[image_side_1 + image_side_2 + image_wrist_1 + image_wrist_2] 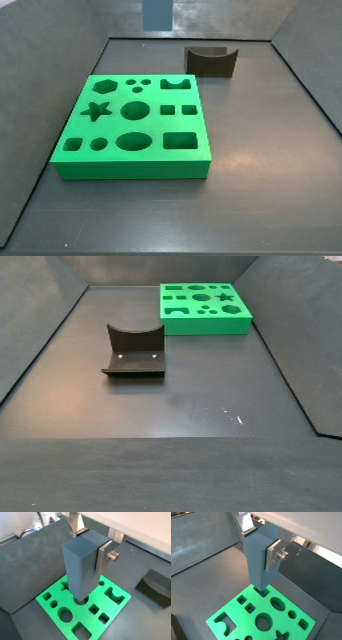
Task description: Insert the rectangle object.
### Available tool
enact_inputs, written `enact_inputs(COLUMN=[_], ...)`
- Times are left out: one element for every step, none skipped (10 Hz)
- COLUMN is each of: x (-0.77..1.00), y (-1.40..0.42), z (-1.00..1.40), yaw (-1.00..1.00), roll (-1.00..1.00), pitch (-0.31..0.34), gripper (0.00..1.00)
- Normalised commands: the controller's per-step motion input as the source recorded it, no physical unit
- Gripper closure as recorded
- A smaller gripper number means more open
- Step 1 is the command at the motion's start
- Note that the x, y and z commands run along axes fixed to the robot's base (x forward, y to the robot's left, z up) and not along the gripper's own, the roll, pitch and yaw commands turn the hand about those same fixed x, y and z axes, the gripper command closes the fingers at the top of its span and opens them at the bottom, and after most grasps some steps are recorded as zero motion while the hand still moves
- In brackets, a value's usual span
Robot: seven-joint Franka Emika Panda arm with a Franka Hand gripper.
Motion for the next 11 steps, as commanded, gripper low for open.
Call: enact_inputs(x=[0.43, 0.5, 0.56, 0.49, 0.4, 0.49, 0.49, 0.42, 0.17, 0.0, 0.0], y=[-0.33, -0.33, -0.33, -0.33, -0.32, -0.29, -0.29, -0.27, -0.16, -0.01, 0.0], z=[-0.81, -0.81, -0.82, -0.82, -0.81, -0.81, -0.8, -0.79, -0.65, -0.33, -0.24], yaw=[-0.66, -0.6, -0.53, -0.6, -0.67, -0.6, -0.6, -0.67, -0.9, -1.0, -1.0], roll=[0.24, 0.24, 0.24, 0.25, 0.25, 0.27, 0.27, 0.26, 0.18, 0.05, 0.02], pitch=[-0.089, -0.094, -0.076, -0.067, -0.063, -0.053, -0.059, -0.066, -0.07, -0.019, -0.003], gripper=[1.0, 1.0, 1.0, 1.0, 1.0, 1.0, 1.0, 1.0, 1.0, 1.0, 1.0])
